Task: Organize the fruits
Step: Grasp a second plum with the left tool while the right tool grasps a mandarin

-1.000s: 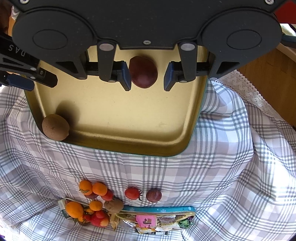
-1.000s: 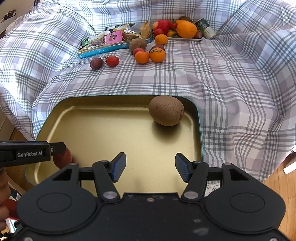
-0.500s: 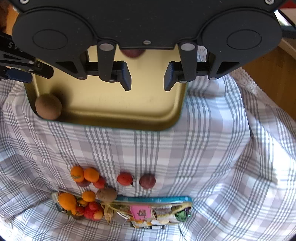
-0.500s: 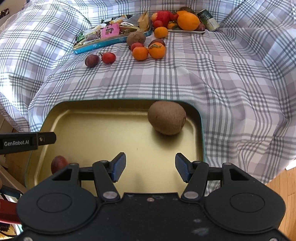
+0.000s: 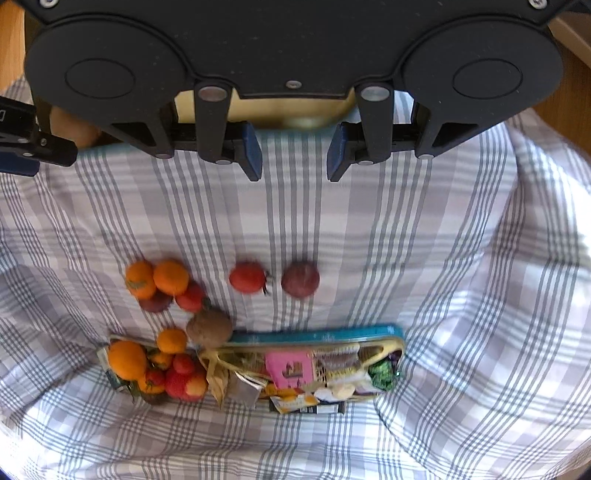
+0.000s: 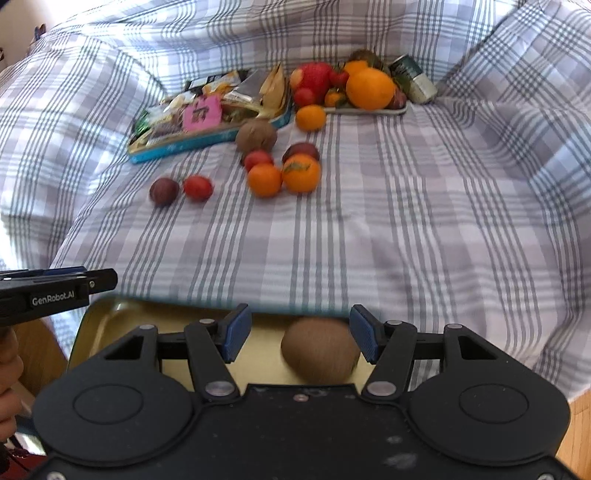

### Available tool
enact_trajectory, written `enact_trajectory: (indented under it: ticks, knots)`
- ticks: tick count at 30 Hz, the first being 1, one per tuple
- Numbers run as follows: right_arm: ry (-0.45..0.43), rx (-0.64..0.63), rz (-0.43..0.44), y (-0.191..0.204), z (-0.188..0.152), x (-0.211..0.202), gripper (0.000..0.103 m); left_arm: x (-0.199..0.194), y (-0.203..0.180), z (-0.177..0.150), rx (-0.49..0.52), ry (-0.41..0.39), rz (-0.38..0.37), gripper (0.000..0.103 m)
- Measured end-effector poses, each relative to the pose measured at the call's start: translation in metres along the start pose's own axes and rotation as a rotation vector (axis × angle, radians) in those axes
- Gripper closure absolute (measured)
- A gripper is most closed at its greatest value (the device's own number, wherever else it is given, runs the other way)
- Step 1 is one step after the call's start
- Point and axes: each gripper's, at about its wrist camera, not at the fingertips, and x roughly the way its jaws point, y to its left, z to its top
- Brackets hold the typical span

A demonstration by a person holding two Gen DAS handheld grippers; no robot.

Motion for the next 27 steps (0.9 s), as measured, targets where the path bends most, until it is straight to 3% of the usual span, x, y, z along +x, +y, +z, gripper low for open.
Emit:
enact_trajectory:
  ticks: [10,27]
  knots:
    - [-0.016,0.006,-0.043,-0.007,0.049,0.041,0.041,0.037,0.009,0.035,0.029,-0.028,0.018,0.056]
    - [-0.006,0.019,-0.061,-0.005,0.091,0.094,0.041,0.081,0.001,0.061,0.096,-0.064,0.009,0.056]
